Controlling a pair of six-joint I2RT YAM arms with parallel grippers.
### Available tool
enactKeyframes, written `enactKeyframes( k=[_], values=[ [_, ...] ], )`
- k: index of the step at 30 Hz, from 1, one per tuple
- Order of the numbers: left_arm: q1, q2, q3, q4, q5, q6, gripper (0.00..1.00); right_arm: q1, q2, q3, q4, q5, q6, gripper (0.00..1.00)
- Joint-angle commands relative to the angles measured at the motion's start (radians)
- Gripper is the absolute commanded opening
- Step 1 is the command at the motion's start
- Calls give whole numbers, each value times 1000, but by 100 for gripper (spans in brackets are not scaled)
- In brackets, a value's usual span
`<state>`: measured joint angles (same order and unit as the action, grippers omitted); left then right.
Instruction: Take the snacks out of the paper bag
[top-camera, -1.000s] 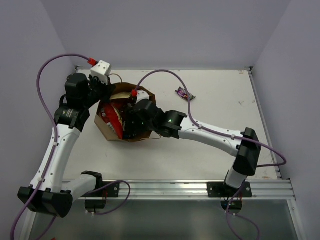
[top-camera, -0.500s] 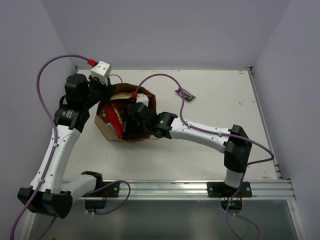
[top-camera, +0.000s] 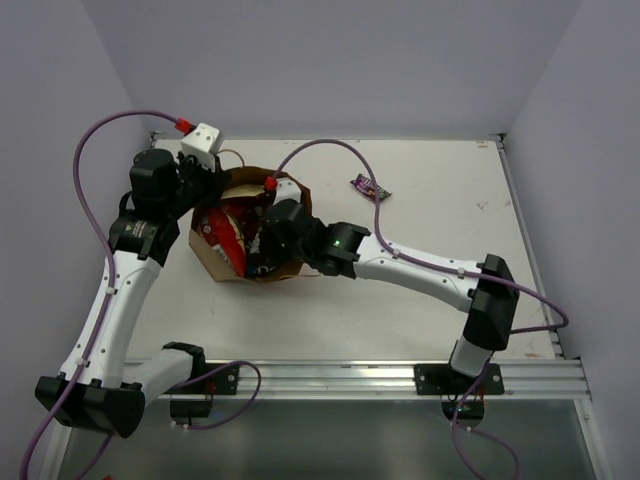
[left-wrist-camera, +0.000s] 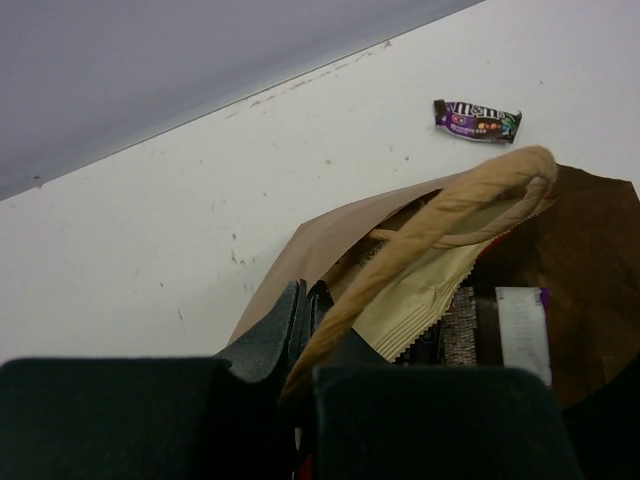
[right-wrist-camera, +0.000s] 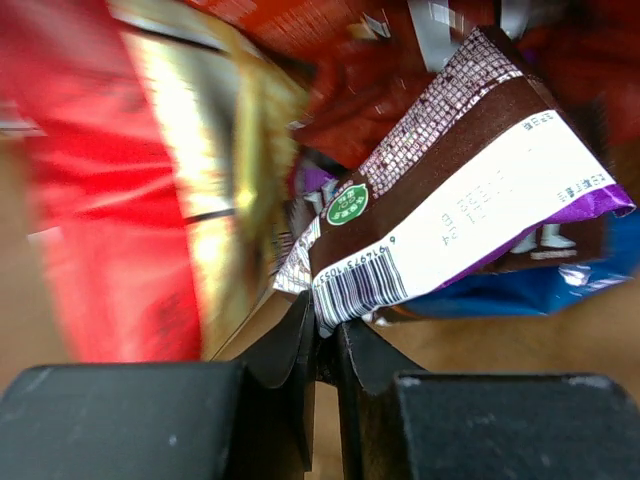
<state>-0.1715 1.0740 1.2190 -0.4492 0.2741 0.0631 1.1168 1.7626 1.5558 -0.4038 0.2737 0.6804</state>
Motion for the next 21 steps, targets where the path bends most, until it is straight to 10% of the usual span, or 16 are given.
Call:
enactKeyframes(
  k=[1, 8, 14, 21],
  values=[
    [1, -5, -3, -34, -39, -20, 0, -5, -176, 15, 48, 12, -106, 0],
    [1, 7, 7, -36, -62, -36, 0, -90, -421, -89, 39, -168, -202, 0],
    [0, 10, 7, -32, -58, -39, 0, -460, -584, -284, 80, -232, -246, 0],
    [0, 15, 5, -37, -49, -45, 0, -921, -330, -318, 232, -378, -274, 0]
  ],
)
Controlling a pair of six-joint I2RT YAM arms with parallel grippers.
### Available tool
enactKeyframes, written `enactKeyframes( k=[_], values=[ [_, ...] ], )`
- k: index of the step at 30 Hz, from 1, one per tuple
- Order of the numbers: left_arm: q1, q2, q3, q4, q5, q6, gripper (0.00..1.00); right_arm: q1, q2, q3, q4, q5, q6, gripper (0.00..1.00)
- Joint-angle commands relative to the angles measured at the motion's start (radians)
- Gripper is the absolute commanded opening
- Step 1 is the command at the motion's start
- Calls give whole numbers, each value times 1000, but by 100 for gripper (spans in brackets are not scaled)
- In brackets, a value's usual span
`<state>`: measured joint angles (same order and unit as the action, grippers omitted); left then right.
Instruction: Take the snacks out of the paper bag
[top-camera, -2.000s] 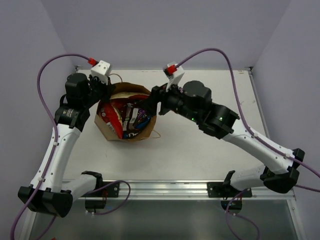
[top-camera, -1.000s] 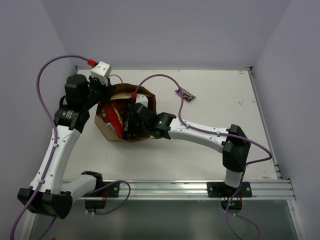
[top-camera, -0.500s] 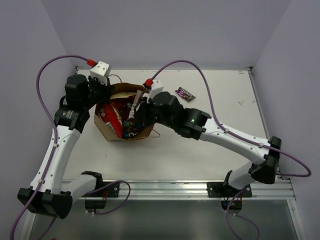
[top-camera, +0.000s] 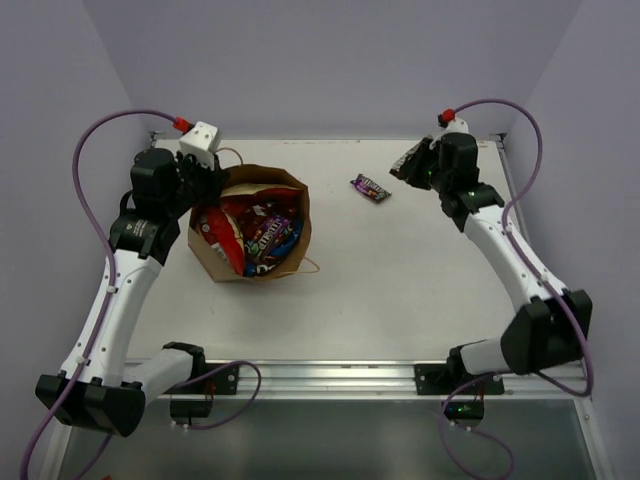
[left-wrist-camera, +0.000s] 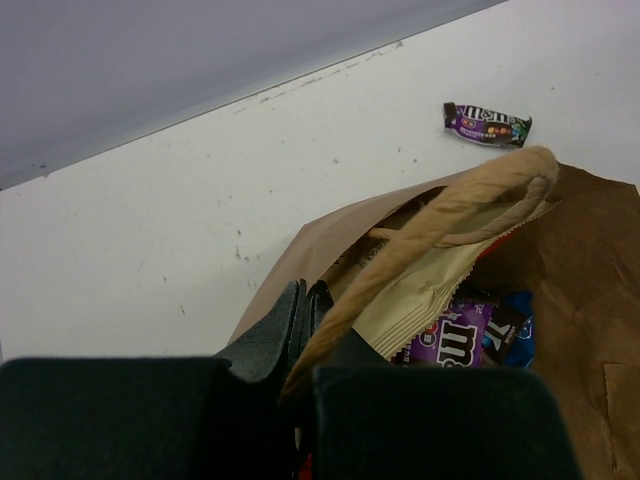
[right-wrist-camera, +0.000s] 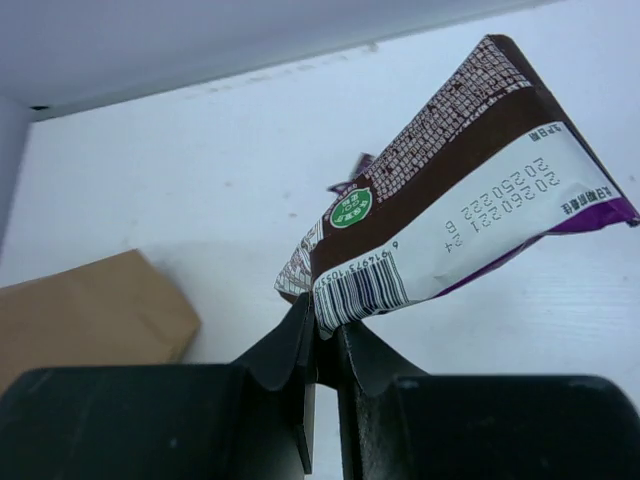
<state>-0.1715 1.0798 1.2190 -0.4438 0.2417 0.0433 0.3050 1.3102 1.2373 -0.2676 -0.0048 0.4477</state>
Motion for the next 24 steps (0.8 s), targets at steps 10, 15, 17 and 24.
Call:
enactKeyframes(
  k=[10, 15, 17, 24],
  values=[
    [0, 14, -15, -35, 13, -34, 0, -248, 595, 289, 55, -132, -101, 32],
    [0, 11, -15, -27, 24, -34, 0, -224, 406, 194, 34, -97, -110, 60],
    [0, 11, -16, -24, 24, -34, 0, -198, 325, 166, -10, -86, -101, 65],
    [0, 8, -16, -26, 31, -34, 0, 248, 3, 73, -58, 8, -115, 66]
  ],
)
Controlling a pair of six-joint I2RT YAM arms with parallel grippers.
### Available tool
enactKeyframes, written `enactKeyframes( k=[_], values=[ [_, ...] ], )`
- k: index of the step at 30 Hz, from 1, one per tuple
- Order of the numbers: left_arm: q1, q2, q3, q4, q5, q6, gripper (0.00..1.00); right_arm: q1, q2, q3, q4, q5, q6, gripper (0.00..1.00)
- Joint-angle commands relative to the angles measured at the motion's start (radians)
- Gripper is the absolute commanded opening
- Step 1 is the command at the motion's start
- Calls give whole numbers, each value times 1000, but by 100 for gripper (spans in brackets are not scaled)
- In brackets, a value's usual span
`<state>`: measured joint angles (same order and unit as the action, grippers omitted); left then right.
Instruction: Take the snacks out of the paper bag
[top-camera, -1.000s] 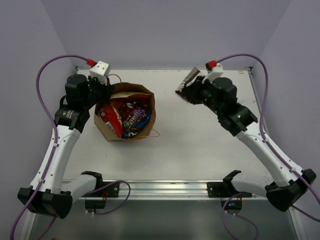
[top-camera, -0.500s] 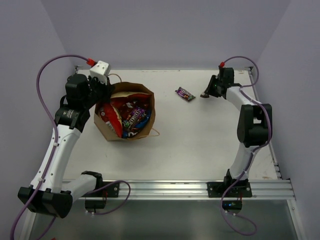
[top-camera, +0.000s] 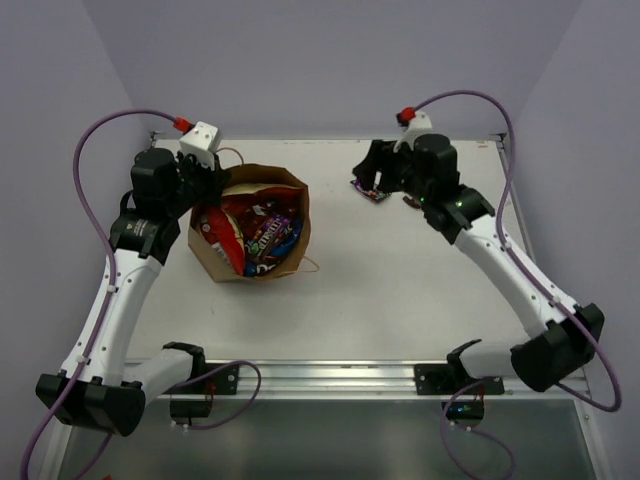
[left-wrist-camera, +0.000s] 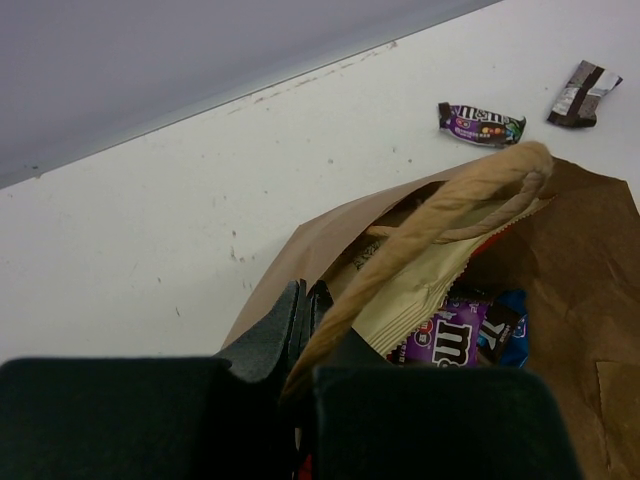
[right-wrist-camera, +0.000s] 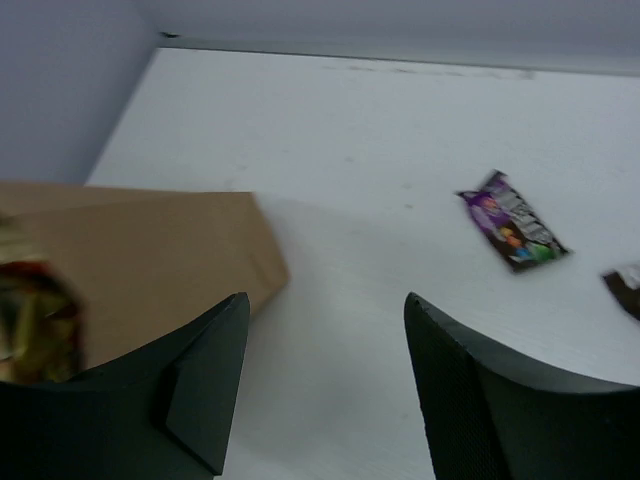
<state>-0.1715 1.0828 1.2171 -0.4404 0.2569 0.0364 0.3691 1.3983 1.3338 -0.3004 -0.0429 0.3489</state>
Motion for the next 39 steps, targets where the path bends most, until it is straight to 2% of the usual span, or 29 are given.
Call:
enactKeyframes(
  k=[1, 2, 3, 6, 9, 13, 20, 25, 32, 39],
  values=[
    [0, 2, -16, -29, 10, -27, 0, 239, -108, -19, -32, 73, -16, 66],
    [0, -1, -18, -27, 8, -27, 0, 289, -111, -13, -37, 145, -19, 66],
    [0, -3, -19, -29, 7, -27, 0, 385, -111, 7, -42, 175, -22, 66],
    [0, -9, -34, -29, 5, -26, 0, 544, -76, 51, -42, 253, -30, 66],
    [0, -14, -45, -29, 8, -27, 0, 654, 16, 112, -63, 331, -13, 66],
    [0, -20, -54, -29, 24, -59, 0, 737, 137, 192, -103, 418, 73, 65],
    [0, -50, -50, -26, 53, -75, 0, 758, 326, 317, -198, 454, 192, 65],
    [0, -75, -48, -24, 70, -76, 0, 754, 402, 297, -209, 486, 260, 65],
    [1, -78, -62, -23, 79, -75, 0, 719, 438, 269, -192, 549, 351, 62],
    [0, -73, -67, -23, 88, -81, 0, 685, 441, 231, -91, 514, 392, 54]
  ],
)
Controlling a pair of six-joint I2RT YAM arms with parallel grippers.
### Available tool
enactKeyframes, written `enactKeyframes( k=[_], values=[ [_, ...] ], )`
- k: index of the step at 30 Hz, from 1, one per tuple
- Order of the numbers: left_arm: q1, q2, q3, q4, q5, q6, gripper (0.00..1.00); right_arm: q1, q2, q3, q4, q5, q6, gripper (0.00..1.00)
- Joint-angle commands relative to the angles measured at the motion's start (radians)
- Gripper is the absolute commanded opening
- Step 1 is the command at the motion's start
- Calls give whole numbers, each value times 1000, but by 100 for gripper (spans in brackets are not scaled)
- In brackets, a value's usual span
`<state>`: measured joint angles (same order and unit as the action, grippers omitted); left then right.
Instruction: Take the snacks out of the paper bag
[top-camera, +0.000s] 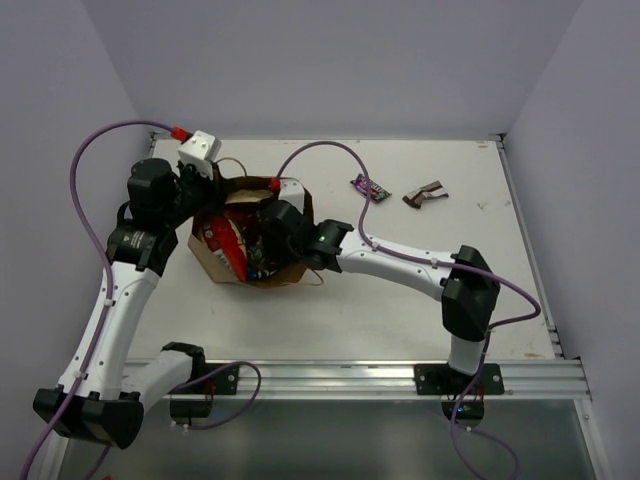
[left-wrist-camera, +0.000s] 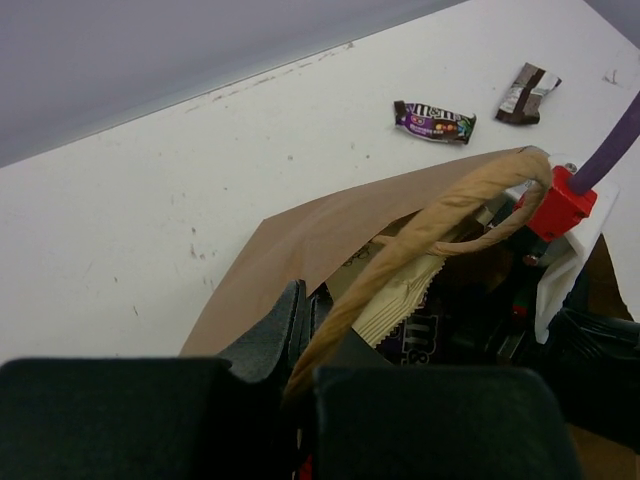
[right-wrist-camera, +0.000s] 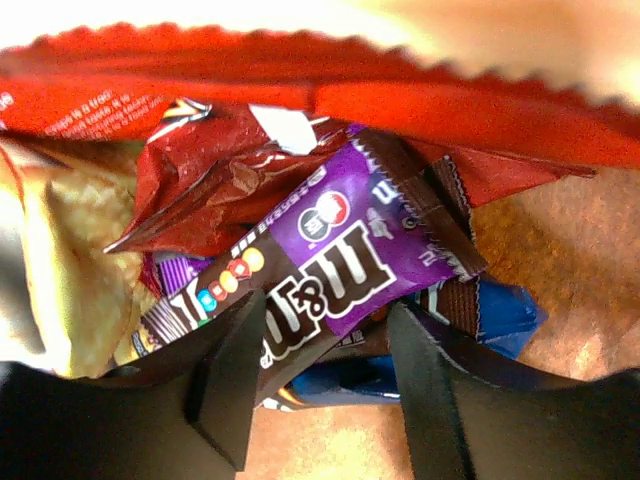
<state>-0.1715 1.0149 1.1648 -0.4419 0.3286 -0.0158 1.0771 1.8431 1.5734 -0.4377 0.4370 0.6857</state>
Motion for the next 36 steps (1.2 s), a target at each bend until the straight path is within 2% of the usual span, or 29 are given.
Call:
enactKeyframes(
  k=[1, 4, 5, 8, 9, 10, 17, 23, 26, 30, 34, 36],
  values=[
    [0, -6, -16, -23, 15, -27, 0, -26, 1, -6, 50, 29, 60, 52],
    [0, -6, -17, -23, 17, -27, 0, -34, 7, -10, 65, 28, 57, 40],
    [0, -6, -17, -21, 17, -27, 0, -34, 7, -13, 67, 29, 55, 29],
    [0, -1, -16, -23, 10, -27, 0, -36, -8, -38, 82, 26, 41, 12],
    [0, 1, -16, -21, 9, -27, 0, -36, -21, -50, 94, 22, 35, 2],
    [0, 2, -14, -21, 6, -27, 0, -36, -53, -77, 129, 8, 23, 0],
    [0, 16, -5, -21, -25, -33, 0, -34, -203, -134, 214, -55, -44, 0],
    [0, 34, 4, -21, -68, -53, 0, -34, -359, -185, 310, -185, -115, 0],
    [0, 47, 15, -21, -94, -56, 0, -37, -412, -185, 312, -259, -152, 0],
    [0, 59, 27, -26, -157, -62, 0, -52, -557, -236, 323, -308, -195, 0],
    [0, 71, 30, -32, -183, -70, 0, -179, -708, -361, 341, -310, -163, 0],
    [0, 76, 26, -32, -183, -70, 0, -290, -752, -436, 341, -272, -157, 0]
  ],
)
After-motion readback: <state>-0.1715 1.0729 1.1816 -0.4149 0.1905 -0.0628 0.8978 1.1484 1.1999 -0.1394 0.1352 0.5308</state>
